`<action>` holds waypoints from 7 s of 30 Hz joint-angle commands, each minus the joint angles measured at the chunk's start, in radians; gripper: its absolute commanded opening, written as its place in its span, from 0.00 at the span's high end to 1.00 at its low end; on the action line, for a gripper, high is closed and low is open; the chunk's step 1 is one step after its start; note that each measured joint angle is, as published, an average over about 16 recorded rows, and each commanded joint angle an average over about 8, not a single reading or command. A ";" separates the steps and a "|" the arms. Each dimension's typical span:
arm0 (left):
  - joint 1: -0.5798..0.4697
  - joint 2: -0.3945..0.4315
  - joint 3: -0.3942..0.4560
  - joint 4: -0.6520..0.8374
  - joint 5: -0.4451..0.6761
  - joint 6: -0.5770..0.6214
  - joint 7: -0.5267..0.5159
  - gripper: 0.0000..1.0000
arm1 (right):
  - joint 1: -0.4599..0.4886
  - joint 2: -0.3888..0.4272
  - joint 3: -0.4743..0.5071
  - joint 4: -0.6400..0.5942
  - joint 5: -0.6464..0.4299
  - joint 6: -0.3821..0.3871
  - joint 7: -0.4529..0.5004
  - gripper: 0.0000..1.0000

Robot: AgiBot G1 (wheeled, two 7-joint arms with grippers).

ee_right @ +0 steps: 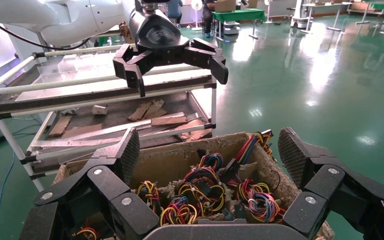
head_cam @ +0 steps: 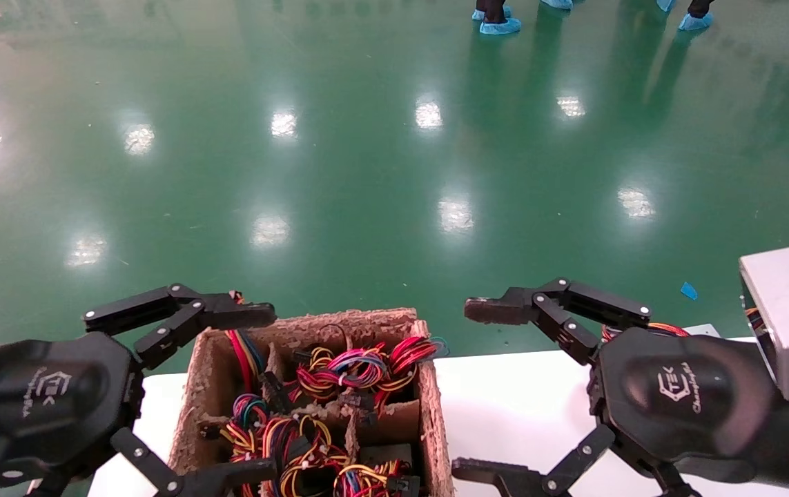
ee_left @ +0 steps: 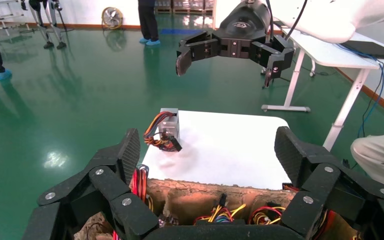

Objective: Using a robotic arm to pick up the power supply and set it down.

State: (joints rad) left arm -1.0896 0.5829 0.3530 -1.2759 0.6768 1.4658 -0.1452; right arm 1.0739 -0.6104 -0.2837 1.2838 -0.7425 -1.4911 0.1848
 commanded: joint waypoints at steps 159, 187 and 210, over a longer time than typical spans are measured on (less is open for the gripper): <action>-0.001 -0.001 0.003 0.001 -0.002 -0.001 0.001 1.00 | -0.088 0.195 0.232 -0.283 -0.002 0.679 0.082 1.00; -0.001 -0.001 0.003 0.001 -0.002 -0.001 0.002 1.00 | -0.397 0.191 0.335 -0.406 0.046 0.766 0.027 1.00; -0.001 -0.001 0.003 0.001 -0.002 -0.001 0.002 1.00 | -0.087 0.044 0.190 -0.782 -0.070 0.604 -0.062 1.00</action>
State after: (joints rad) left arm -1.0907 0.5819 0.3564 -1.2753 0.6747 1.4650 -0.1434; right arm 0.9808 -0.5635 -0.0916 0.5067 -0.8103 -0.8858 0.1235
